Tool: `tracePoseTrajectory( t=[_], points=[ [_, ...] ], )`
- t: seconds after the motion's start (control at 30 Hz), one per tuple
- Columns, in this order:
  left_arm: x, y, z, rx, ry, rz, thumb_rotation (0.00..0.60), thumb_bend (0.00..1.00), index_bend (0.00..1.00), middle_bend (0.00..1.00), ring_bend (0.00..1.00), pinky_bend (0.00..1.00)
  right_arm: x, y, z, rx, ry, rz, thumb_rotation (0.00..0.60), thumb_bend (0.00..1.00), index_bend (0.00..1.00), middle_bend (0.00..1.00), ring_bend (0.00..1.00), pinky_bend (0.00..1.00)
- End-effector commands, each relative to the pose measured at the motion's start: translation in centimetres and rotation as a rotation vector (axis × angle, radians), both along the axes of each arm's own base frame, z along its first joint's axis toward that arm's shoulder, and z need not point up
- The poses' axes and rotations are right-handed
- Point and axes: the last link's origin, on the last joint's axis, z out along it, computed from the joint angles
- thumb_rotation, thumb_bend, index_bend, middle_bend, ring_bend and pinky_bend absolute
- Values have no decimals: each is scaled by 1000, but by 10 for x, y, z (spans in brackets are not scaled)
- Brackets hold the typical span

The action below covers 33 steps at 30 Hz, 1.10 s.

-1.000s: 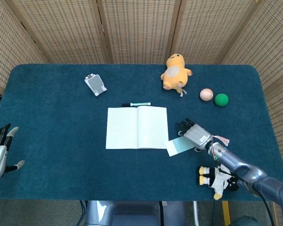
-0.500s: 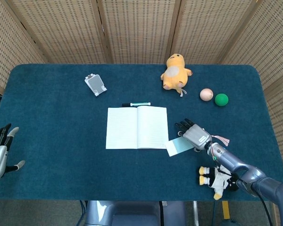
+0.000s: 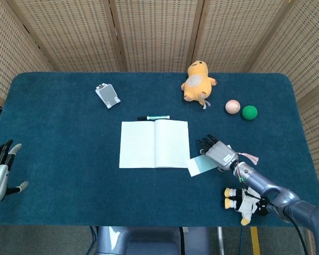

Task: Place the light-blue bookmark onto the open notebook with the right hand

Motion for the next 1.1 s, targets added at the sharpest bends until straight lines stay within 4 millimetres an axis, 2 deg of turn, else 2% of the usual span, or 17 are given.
tracePoseTrajectory(
  t=[0.03, 0.27, 0.67, 1.1],
  points=[
    [0, 0, 0, -1, 0, 0, 600, 0, 0, 0, 0, 0, 0, 0, 0, 0, 0, 3, 600, 267, 574, 0, 0, 0],
    [1, 0, 0, -2, -1, -3, 600, 0, 0, 0, 0, 0, 2, 2, 3, -2, -5, 9, 600, 362, 586, 0, 0, 0],
    [1, -1, 0, -2, -2, -6, 600, 0, 0, 0, 0, 0, 4, 3, 7, -13, -18, 20, 600, 363, 586, 0, 0, 0],
    [1, -1, 1, -1, -6, -5, 600, 0, 0, 0, 0, 0, 20, 1, 28, -61, -80, 56, 600, 363, 586, 0, 0, 0]
  ],
)
